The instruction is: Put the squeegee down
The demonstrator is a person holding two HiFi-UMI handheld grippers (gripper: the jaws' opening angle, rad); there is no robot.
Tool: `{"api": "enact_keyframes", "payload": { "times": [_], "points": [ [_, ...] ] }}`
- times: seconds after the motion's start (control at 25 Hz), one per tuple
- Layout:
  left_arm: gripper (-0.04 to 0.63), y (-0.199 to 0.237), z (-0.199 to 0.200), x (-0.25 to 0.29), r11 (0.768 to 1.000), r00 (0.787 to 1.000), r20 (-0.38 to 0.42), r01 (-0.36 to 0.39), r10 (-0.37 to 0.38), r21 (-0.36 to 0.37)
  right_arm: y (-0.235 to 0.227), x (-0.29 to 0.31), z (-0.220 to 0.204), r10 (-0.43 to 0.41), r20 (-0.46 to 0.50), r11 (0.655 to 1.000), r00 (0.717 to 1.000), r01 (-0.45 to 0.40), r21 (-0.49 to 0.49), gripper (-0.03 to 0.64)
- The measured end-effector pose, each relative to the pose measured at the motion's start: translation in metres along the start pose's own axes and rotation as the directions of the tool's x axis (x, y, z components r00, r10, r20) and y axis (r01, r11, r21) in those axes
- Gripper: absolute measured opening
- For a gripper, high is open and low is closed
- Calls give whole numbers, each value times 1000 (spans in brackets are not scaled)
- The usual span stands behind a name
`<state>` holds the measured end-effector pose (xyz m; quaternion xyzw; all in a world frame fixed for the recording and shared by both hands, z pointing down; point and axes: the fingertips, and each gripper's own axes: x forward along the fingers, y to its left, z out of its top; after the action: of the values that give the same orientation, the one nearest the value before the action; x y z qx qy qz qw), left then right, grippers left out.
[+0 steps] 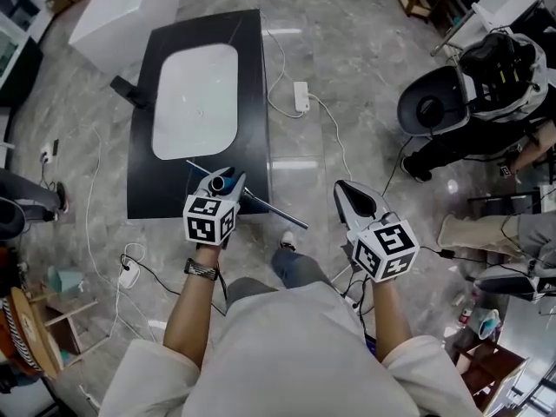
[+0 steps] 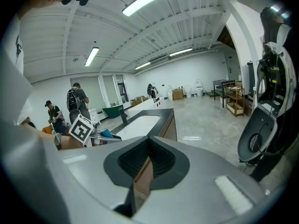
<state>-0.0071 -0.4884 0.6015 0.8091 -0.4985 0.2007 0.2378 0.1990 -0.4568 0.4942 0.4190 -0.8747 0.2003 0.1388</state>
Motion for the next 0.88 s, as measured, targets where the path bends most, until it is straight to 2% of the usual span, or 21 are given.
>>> {"api": "enact_keyframes", "payload": {
  "times": [0.32, 0.64, 0.88],
  "points": [
    [112, 20, 3, 33, 999, 998, -46, -37, 37, 6, -15, 36, 12, 40, -6, 999, 999, -40, 4, 6],
    [114, 31, -1, 61, 997, 992, -103, -64, 68, 39, -30, 48, 8, 26, -22, 999, 999, -25, 33, 6],
    [115, 30, -1, 80, 998, 990, -129, -43, 50, 54, -40, 49, 1, 14, -22, 998, 1000, -13, 58, 6]
  ]
}}
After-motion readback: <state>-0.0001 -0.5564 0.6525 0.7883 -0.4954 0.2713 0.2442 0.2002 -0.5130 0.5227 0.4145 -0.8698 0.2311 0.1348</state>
